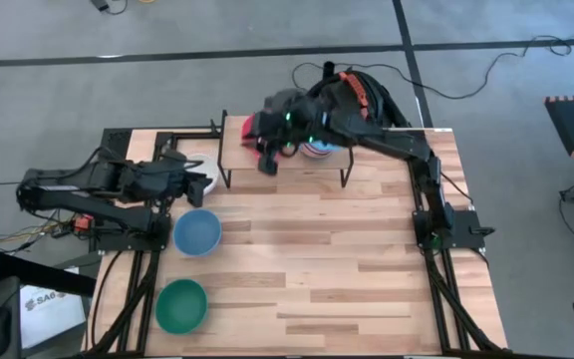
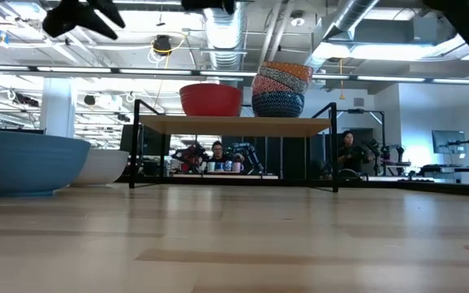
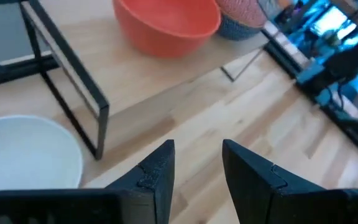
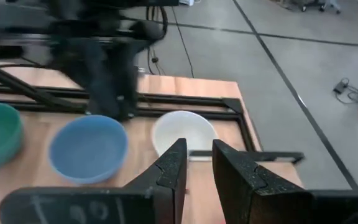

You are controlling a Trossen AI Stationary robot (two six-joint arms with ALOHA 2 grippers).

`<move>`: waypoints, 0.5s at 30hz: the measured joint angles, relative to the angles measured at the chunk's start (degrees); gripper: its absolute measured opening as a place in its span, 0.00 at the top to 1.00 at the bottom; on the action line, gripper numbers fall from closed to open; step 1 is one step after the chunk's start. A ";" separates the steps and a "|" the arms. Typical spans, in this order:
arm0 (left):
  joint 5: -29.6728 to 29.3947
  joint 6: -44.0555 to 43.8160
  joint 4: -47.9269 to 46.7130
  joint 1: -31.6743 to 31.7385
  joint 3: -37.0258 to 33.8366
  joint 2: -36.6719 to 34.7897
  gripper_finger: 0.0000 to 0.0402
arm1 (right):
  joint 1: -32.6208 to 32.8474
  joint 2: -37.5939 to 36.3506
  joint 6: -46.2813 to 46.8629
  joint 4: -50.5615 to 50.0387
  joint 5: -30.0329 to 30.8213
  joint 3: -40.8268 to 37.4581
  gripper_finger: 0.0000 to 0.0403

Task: Place and stack bowls onto a shelf
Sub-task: Stack the green bowl on top of the red bowl on the shelf

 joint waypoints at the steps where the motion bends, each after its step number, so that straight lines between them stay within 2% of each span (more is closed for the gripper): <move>1: 0.02 -0.02 -0.17 -0.71 0.00 -0.42 0.70 | 1.47 0.00 0.58 0.07 1.18 0.00 0.74; 4: 0.14 -0.08 -3.33 -3.14 0.02 -1.63 0.70 | 5.34 -0.02 3.60 1.16 3.94 0.02 0.74; 8: 0.08 -0.83 -6.82 -6.47 0.02 -2.37 0.70 | 9.80 0.01 9.11 1.93 4.55 0.01 0.74; 11: 0.00 -1.38 -8.64 -8.88 0.02 -2.38 0.70 | 13.25 2.33 12.83 4.12 6.82 0.23 0.74; 13: -0.01 -2.30 -10.08 -10.38 0.02 -2.32 0.70 | 15.24 3.79 15.55 1.90 7.07 -0.22 0.74; 15: 0.02 -4.82 -12.07 -11.58 0.02 -2.32 0.70 | 17.37 6.39 19.05 6.75 7.38 0.16 0.74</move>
